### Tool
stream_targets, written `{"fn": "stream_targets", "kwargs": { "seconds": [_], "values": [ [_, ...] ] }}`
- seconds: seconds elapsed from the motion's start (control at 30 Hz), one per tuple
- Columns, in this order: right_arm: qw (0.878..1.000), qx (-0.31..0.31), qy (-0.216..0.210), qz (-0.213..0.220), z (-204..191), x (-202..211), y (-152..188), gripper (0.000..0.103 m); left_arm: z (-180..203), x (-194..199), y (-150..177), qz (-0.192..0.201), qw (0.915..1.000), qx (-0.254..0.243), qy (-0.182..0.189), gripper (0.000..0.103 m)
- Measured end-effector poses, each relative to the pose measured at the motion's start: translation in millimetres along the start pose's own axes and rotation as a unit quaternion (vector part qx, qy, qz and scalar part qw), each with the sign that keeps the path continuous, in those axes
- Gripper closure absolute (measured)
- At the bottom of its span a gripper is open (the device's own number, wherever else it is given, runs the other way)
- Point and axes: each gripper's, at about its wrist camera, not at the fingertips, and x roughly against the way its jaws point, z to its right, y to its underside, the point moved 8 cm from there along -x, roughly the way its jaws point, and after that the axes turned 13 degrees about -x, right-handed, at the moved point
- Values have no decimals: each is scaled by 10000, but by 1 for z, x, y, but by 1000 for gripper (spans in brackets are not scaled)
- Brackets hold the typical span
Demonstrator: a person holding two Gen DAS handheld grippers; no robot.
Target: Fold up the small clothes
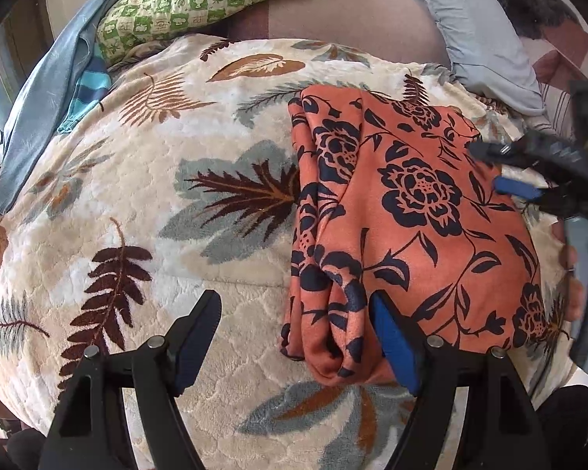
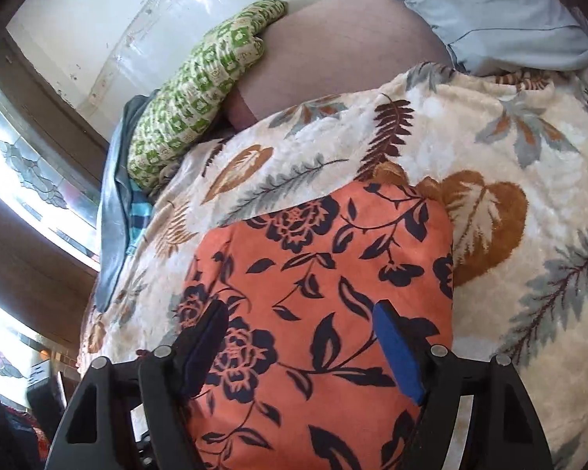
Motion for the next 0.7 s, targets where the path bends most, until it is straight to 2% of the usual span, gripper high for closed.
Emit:
{"fn": "stream_targets", "kwargs": {
  "seconds": [0.03,0.1,0.17,0.23,0.43,0.57,0.63,0.7],
  "values": [
    [9996,-134,29,-260,11,-18,3,18,0,4,0,49,10000,22,28,25],
    [9997,-204,-116,58,10,-8,0,18,-1,13,3,163,9998,42,45,25],
    [9998,-158,-94,109,-2,12,1,18,-2,20,2,257,9996,57,-57,25],
    [9991,-82,-165,375,-9,40,9,18,-2,23,3,253,9996,75,-97,25],
    [9939,459,32,1001,-17,112,75,18,-1,37,6,287,9990,201,-264,22],
    [9900,831,414,1061,-15,123,126,14,7,49,9,311,9987,89,-386,21],
    [9877,928,830,944,-8,119,146,4,13,56,11,340,9986,8,-394,21],
    [9830,1071,1190,898,-2,115,161,3,19,65,13,400,9984,-36,-402,21]
  ]
}}
